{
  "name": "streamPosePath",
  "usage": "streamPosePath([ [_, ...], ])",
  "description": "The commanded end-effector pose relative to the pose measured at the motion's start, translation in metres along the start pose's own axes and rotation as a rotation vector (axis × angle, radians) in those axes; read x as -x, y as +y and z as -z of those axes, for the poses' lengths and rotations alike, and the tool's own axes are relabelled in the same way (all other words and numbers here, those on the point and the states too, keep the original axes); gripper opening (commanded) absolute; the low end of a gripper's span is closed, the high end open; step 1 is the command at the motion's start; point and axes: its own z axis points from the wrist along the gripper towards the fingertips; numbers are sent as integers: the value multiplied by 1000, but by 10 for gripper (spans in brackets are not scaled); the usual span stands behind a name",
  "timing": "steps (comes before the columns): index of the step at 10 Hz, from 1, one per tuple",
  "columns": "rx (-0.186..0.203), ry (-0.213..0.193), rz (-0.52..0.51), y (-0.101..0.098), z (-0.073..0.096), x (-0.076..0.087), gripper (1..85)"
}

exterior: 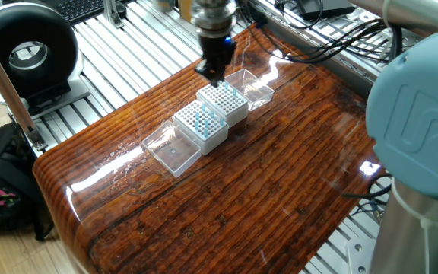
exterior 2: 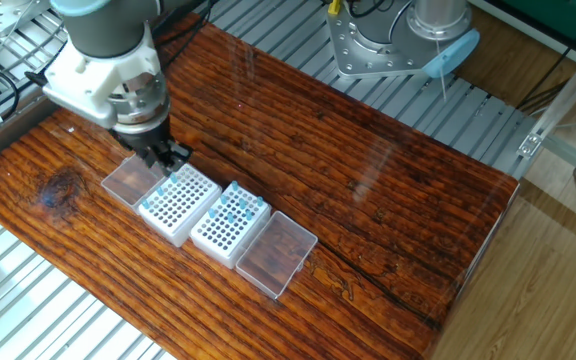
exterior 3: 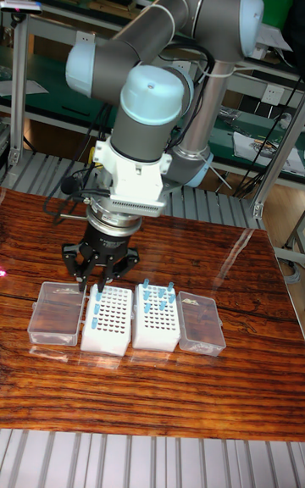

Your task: Transfer all medium pipette tips from one holder to another

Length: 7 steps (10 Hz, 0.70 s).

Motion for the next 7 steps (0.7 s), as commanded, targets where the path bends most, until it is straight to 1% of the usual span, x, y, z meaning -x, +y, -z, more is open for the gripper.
streamPosePath([
  [1, 76, 6, -35, 15, 1, -11, 350],
  [2, 78, 9, -47, 20, 1, -15, 350],
  [3, 69, 3, -50, 22, -2, -16, 350],
  [4, 51, -8, -48, 19, -6, -13, 350],
  [5, 49, -14, -48, 19, -7, -10, 350],
  [7, 27, -27, -45, 14, -9, -5, 350],
])
